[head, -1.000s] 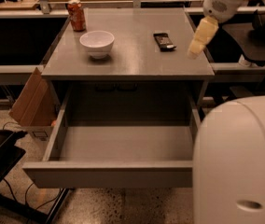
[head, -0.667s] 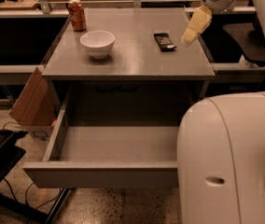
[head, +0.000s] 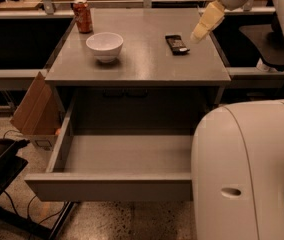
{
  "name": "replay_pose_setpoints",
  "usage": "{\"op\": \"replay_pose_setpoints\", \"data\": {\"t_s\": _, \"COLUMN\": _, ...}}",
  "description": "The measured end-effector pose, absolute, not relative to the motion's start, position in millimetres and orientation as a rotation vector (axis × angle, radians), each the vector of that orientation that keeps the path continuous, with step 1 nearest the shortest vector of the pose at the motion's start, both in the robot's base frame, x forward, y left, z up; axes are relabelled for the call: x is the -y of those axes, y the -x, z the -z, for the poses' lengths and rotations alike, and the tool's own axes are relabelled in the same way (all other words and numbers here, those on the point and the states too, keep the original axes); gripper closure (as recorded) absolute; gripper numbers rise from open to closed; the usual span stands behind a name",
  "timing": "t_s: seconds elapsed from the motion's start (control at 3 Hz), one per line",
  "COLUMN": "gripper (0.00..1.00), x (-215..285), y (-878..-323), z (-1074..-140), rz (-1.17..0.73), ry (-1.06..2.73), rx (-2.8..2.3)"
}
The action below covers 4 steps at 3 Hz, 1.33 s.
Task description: Place rxbar chocolate into top drawer
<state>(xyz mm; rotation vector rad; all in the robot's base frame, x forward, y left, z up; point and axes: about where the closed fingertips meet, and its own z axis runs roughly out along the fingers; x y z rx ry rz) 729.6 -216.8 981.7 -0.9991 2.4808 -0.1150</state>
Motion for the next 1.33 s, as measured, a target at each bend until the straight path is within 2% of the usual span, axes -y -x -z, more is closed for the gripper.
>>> {"op": "replay_pose_setpoints", "data": {"t_s": 0.67, "gripper": 0.0, "x": 156, "y": -778, "z": -935, "rz": -0.167, "ry": 0.732, "rx": -2.51}}
{"op": "replay_pose_setpoints", "data": {"t_s": 1.0, "gripper": 0.0, "x": 134, "y": -817, "z": -903, "rz": -0.187, "ry": 0.537, "rx": -2.539}}
{"op": "replay_pose_setpoints", "data": {"t_s": 1.33, "gripper": 0.0, "x": 135, "y": -841, "z": -888, "rz": -0.084, "ry": 0.452, "rx": -2.546}}
